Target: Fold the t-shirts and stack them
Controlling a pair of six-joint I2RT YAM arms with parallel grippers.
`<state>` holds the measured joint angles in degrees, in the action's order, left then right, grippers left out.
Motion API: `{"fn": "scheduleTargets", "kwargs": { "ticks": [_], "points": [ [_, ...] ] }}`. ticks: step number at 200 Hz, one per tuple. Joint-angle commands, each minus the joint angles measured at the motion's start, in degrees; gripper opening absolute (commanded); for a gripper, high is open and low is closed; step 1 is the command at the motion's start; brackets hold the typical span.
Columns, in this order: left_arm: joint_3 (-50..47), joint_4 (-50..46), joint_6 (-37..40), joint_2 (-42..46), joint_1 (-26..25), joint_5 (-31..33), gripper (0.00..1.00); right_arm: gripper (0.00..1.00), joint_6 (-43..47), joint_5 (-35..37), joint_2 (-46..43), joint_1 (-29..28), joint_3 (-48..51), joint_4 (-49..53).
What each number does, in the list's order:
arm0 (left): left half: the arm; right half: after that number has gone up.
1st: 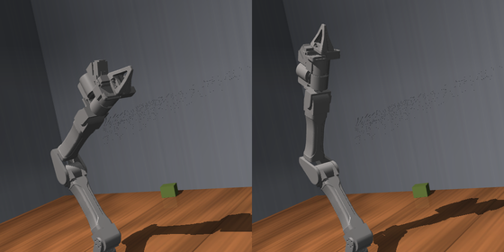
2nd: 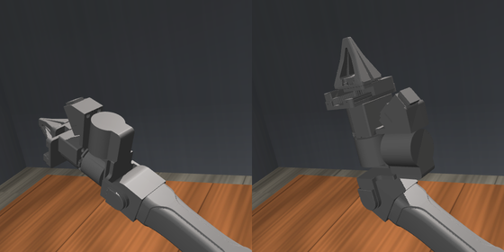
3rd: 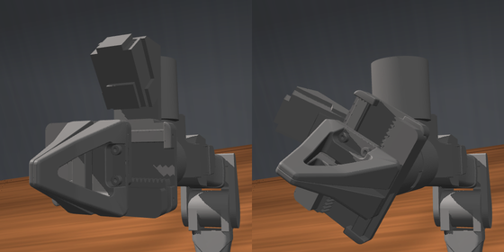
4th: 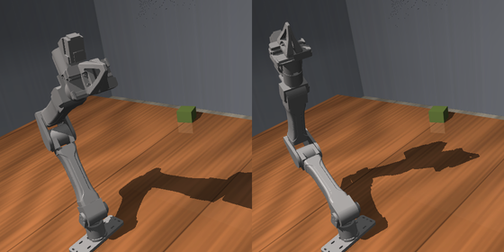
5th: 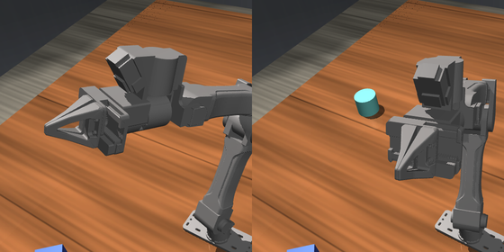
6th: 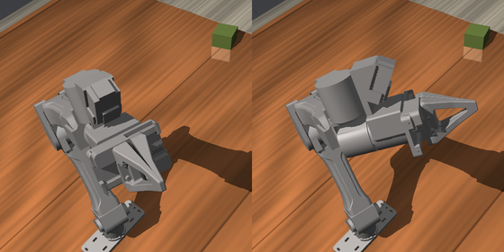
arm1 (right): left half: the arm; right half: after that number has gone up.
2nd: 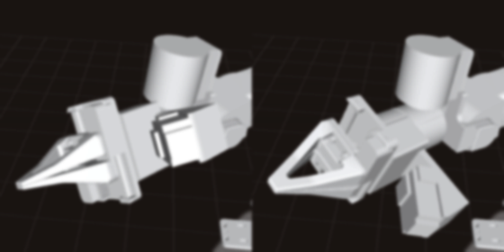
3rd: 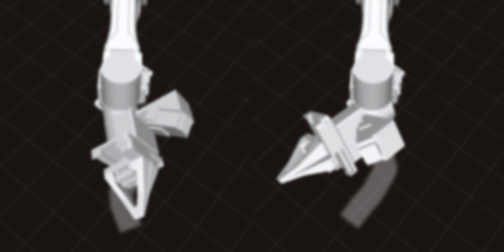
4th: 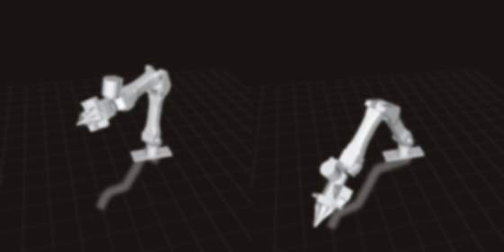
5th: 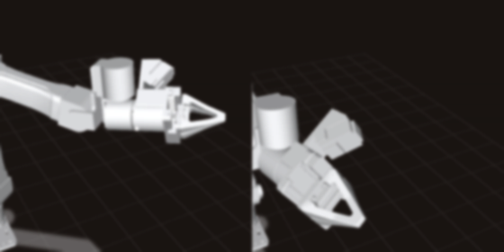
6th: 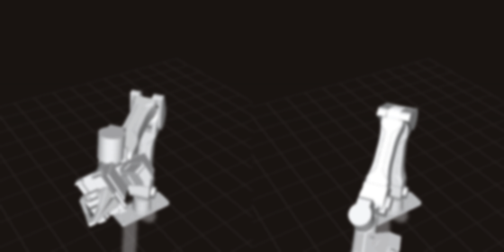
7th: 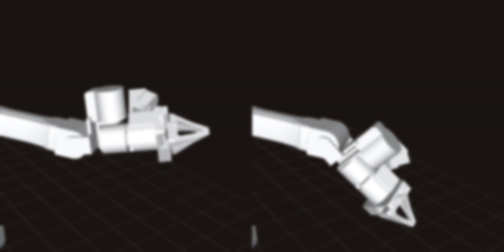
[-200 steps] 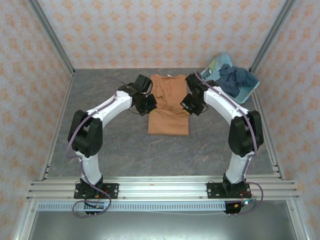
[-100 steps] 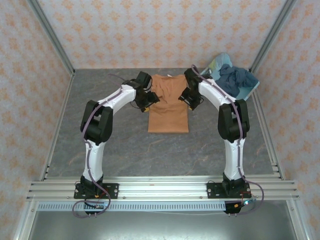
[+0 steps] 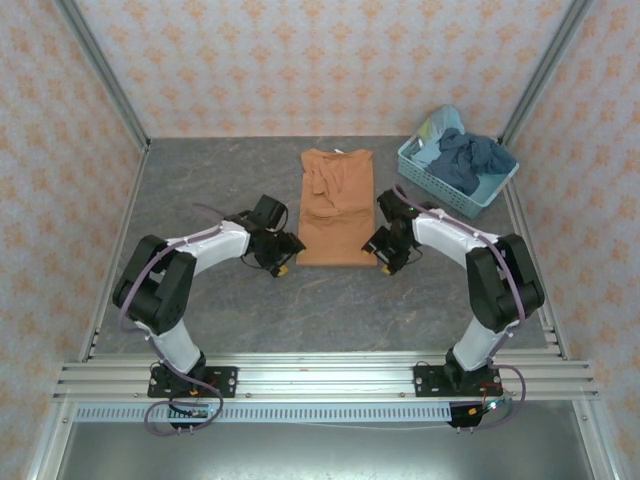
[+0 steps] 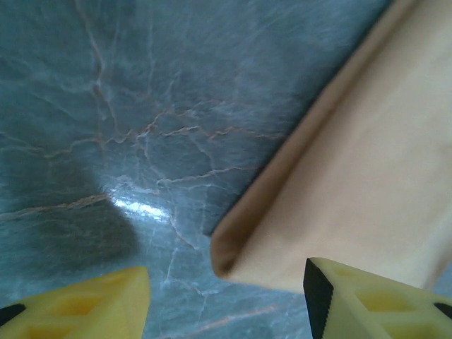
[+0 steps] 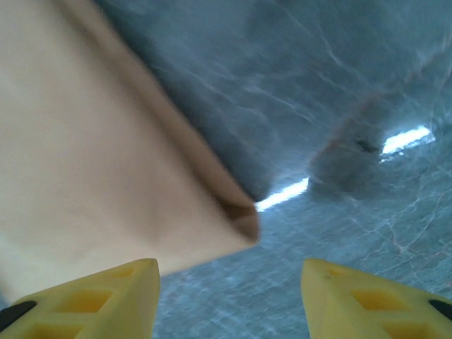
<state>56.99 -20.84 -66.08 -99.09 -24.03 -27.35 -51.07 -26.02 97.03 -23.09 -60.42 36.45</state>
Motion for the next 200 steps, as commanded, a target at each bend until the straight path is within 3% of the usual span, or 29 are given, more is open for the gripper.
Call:
{"fn": "scheduleTargets", "kwargs": {
  "ticks": [1, 39, 56, 72, 95, 127, 152, 200],
  "points": [
    [-0.06, 9.14, -7.02, -1.96, -0.56, -1.55, 0.60, 0.55, -5.00, -2.91, 0.52, 0.24, 2.12, -7.30],
    [1.27, 11.87, -8.51, -6.07, -1.65, -2.25, 0.55, 0.50, -5.36, -2.50, 3.88, 0.26, 1.44, -8.60],
    [2.35, 11.61, -8.36, -7.22, -2.14, -2.05, 0.42, 0.45, -5.34, -2.29, 5.66, 0.33, 0.50, -9.37],
    [2.60, 12.07, -8.73, -7.65, -2.15, -1.58, 0.28, 0.32, -5.36, -2.32, 7.31, 0.31, -1.08, -9.26],
    [4.22, 12.38, -8.80, -8.20, -2.13, -1.13, 0.17, 0.17, -4.67, -0.90, 7.68, 0.27, -3.47, -8.19],
    [7.35, 11.44, -8.32, -7.87, -2.01, -0.13, 0.00, 0.05, -3.19, 0.35, 6.44, 0.32, -6.08, -5.29],
    [9.83, 7.69, -7.29, -5.86, -1.16, 1.68, 0.00, 0.00, -2.08, 1.42, 4.68, 0.88, -8.50, -2.25],
    [20.07, -2.31, -1.59, -1.13, 2.08, 4.41, 0.00, 0.00, 2.71, 4.26, 2.99, 4.91, -21.25, 6.65]
  ]
}}
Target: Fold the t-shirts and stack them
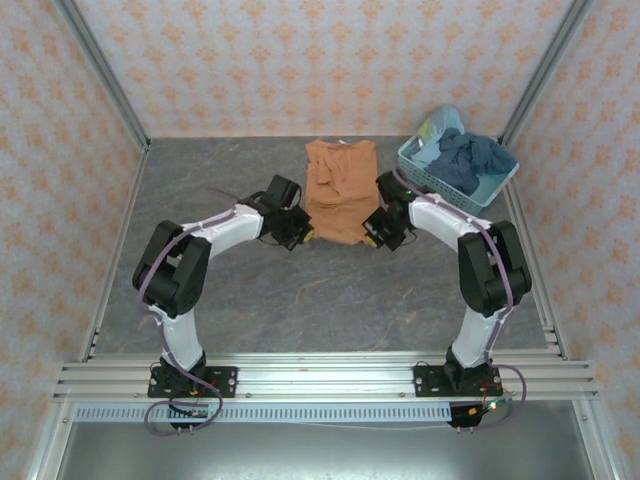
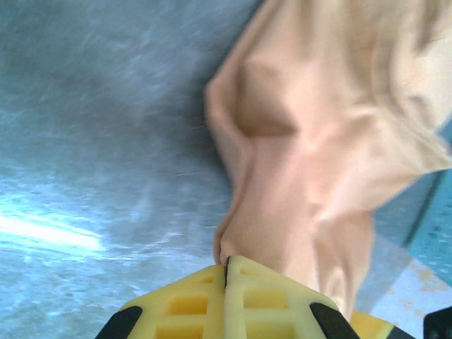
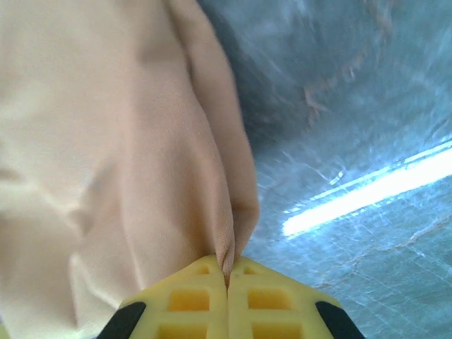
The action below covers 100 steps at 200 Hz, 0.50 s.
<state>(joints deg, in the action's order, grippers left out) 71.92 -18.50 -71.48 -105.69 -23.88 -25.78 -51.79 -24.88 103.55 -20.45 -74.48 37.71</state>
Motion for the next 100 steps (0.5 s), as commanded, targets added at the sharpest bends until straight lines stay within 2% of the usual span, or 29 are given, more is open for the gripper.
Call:
{"fn": "scheduleTargets", "kwargs": {
  "ticks": [1, 25, 42, 72, 100],
  "points": [
    [5.33, -4.68, 3.85, 5.57, 1.96, 2.88, 0.00, 0.00, 3.53, 3.19, -3.53, 2.35, -7.49, 5.54],
    [9.33, -7.63, 6.42, 7.41, 2.61, 3.23, 0.00, 0.00, 5.00, 3.33, -3.22, 2.84, -13.50, 8.70],
    [8.42, -8.63, 7.14, 7.41, 2.28, 1.34, 0.00, 0.00, 4.58, -0.04, -2.86, 2.77, -13.03, 8.65],
    [-0.34, -8.46, 8.35, 9.30, 0.85, 0.35, 0.00, 0.00, 3.33, -5.97, -4.07, 0.92, -4.73, 5.71],
    [-10.48, -9.73, 9.99, 13.77, -2.65, 1.54, 0.00, 0.00, 0.42, -7.84, -9.36, -2.44, 7.67, 1.97]
  ]
}}
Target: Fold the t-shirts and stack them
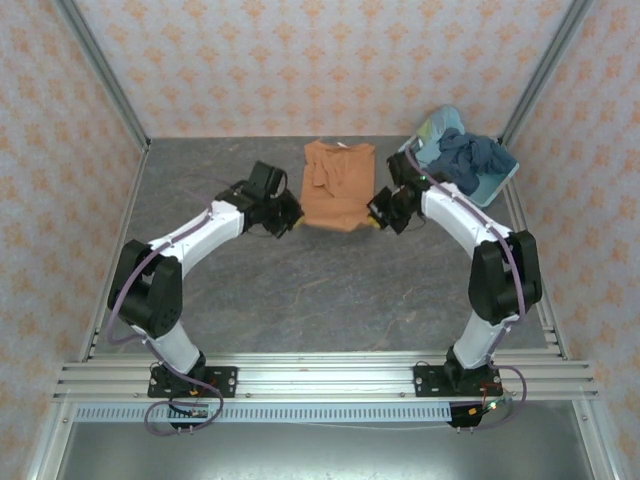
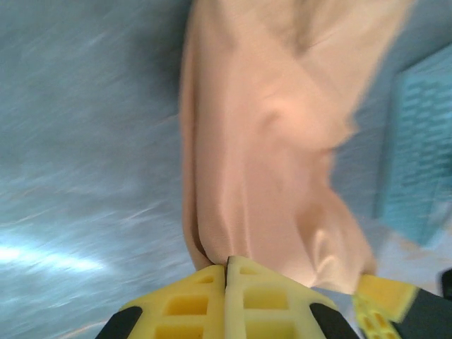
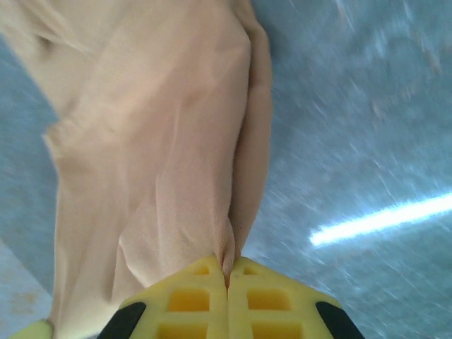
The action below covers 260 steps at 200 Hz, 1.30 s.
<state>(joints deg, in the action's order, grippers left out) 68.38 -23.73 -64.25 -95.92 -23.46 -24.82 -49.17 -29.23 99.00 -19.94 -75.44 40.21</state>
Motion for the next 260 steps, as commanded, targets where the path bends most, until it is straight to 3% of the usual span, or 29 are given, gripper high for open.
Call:
{"fn": "scheduleTargets", "kwargs": {
  "ticks": [1, 29, 56, 93, 137, 170, 206, 260],
  "points": [
    [-7.47, -4.50, 2.74, 4.12, -3.20, 0.62, 0.00, 0.00, -2.27, -3.52, -5.02, -3.10, 9.03, -0.59],
    [-17.46, -4.81, 2.73, 8.94, -7.82, 0.92, 0.00, 0.00, -2.82, -3.87, -10.73, -7.16, 19.21, -0.13],
    [-20.70, -10.69, 5.47, 13.64, -12.57, 3.52, 0.00, 0.00, -0.46, -6.14, -14.49, -10.39, 24.20, 2.99],
    [-21.95, -16.39, 7.45, 23.17, -18.30, 3.58, 0.00, 0.00, 4.62, -7.46, -20.05, -14.62, 22.11, 13.47],
    [-15.74, -25.10, 10.76, 33.94, -25.43, 9.95, 0.00, 0.00, 3.69, -10.89, -28.16, -15.30, 18.24, 21.76],
    [-13.70, -25.40, 9.08, 40.38, -25.71, 13.29, 0.00, 0.00, 1.75, -12.14, -30.15, -15.30, 12.29, 25.89],
    [-10.27, -24.73, 7.11, 37.98, -25.10, 17.76, 0.00, 0.00, -2.49, -11.43, -28.69, -14.44, 7.08, 23.84],
    [-7.35, -21.26, 4.43, 33.21, -16.10, 19.06, 0.00, 0.00, -5.07, -10.67, -21.46, -10.50, 1.84, 17.40]
  ]
}}
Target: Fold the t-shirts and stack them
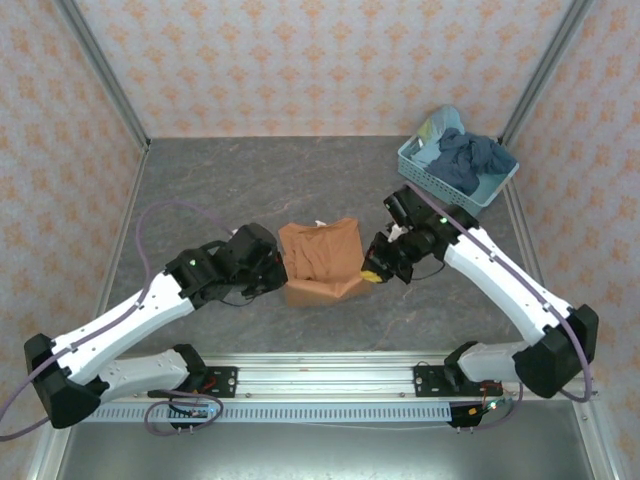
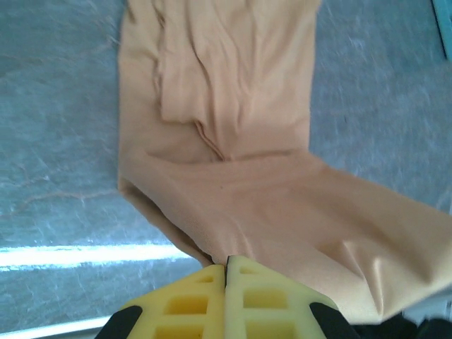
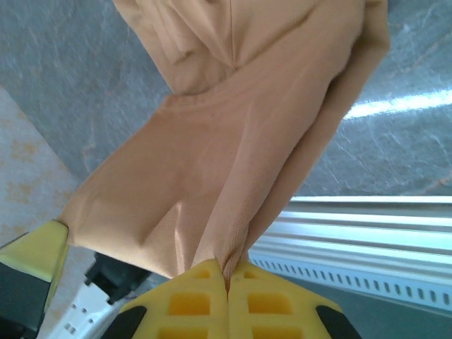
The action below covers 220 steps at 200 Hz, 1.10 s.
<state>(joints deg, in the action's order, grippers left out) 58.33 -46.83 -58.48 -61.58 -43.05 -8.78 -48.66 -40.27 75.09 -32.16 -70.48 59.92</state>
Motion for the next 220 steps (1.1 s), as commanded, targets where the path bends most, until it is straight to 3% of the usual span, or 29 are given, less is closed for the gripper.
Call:
{"fn": "scheduleTargets", "kwargs": {
  "ticks": [1, 68, 126, 138, 155, 167, 193, 220],
  "points": [
    [2.73, 1.93, -1.27, -1.28, 3.62, 2.95, 0.00, 0.00, -5.57, 0.41, 2.62, 1.78, -3.28, -2.38],
    [9.08, 7.76, 1.10, -13.46, 16.72, -4.16, 0.00, 0.00, -5.87, 0.63, 15.81, 8.93, -12.86, -7.44],
    [23.90, 14.43, 4.27, -43.31, 25.12, -8.85, 0.01, 0.00, -5.83, 3.02, 41.70, 12.65, -28.92, -16.68],
    [27.36, 14.93, 4.21, -48.91, 26.11, -9.28, 0.14, 0.12, -3.87, 6.36, 47.51, 12.87, -34.65, -13.34],
    [31.66, 14.14, 3.83, -52.91, 26.86, -8.39, 0.44, 0.38, -1.21, 9.83, 52.33, 13.16, -40.32, -11.42],
    [33.23, 12.92, 3.55, -52.27, 26.89, -6.41, 0.53, 0.48, 0.51, 11.40, 52.37, 13.10, -41.67, -11.56],
    [28.23, 10.82, 2.46, -43.13, 25.38, -0.70, 0.58, 0.59, 4.32, 13.90, 47.57, 13.18, -39.14, -10.53],
    [15.12, 14.47, -3.63, -33.24, 21.49, -3.04, 0.57, 0.61, 5.30, 14.61, 37.95, 13.16, -26.42, -13.86]
  ]
}}
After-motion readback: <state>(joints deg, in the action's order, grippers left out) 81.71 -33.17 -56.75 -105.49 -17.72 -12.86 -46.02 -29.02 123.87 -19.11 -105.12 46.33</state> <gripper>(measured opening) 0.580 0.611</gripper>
